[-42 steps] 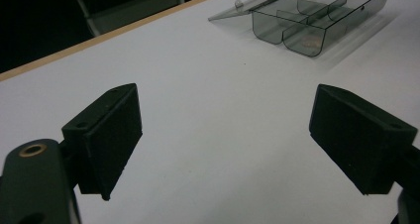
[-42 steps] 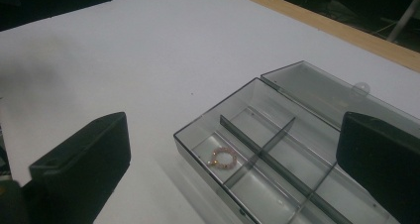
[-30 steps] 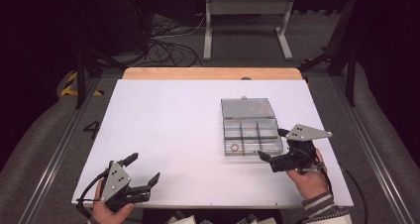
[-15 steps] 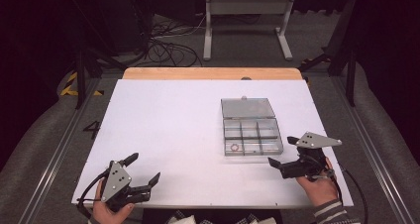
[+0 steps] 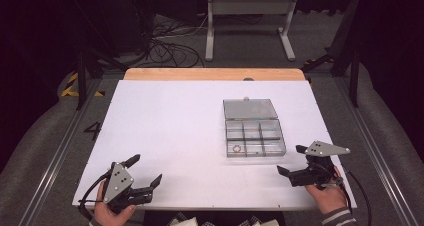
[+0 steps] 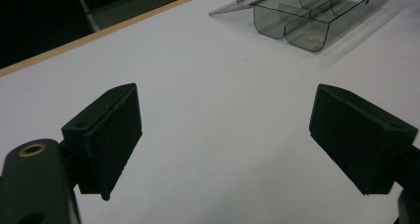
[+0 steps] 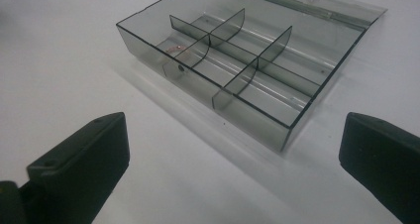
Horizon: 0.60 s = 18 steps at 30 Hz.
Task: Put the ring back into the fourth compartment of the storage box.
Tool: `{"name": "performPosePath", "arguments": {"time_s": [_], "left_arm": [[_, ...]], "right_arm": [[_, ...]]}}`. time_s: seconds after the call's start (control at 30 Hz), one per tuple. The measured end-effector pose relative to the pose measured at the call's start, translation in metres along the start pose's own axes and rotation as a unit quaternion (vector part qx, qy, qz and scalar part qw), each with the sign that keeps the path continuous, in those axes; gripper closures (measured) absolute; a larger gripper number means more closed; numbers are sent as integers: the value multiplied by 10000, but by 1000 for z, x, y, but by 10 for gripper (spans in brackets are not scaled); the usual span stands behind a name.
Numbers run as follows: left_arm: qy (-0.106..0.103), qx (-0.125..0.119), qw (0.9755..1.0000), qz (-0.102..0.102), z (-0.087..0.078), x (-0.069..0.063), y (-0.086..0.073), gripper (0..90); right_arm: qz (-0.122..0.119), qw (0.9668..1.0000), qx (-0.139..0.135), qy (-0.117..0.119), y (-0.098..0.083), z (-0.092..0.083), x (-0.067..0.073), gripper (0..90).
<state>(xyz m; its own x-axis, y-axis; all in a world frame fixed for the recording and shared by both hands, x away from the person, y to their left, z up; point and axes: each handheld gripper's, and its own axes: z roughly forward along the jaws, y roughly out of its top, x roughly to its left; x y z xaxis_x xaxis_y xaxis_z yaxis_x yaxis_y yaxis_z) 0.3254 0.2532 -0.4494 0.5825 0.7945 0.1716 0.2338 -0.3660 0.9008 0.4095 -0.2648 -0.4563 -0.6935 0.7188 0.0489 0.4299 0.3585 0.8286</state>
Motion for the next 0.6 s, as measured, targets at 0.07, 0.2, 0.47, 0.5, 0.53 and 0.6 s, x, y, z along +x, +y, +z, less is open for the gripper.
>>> {"name": "performPosePath", "arguments": {"time_s": [0.07,0.2,0.47,0.5,0.53,0.6], "left_arm": [[-11,7,10000,-11,0,0,0,136],[-7,19,10000,-4,1,0,0,136],[1,55,10000,0,1,0,-1,136],[9,56,10000,9,2,0,-1,136],[6,56,10000,10,2,0,-1,136],[8,66,10000,14,2,0,-1,135]], "right_arm": [[40,10000,18,1,-4,0,-1,0],[111,9999,62,23,-12,1,-3,0],[156,9998,121,83,-25,1,-4,0],[193,9997,140,84,-27,0,-4,0],[204,9996,145,93,-30,1,-5,0],[227,9996,150,110,-33,1,-5,0]]}}
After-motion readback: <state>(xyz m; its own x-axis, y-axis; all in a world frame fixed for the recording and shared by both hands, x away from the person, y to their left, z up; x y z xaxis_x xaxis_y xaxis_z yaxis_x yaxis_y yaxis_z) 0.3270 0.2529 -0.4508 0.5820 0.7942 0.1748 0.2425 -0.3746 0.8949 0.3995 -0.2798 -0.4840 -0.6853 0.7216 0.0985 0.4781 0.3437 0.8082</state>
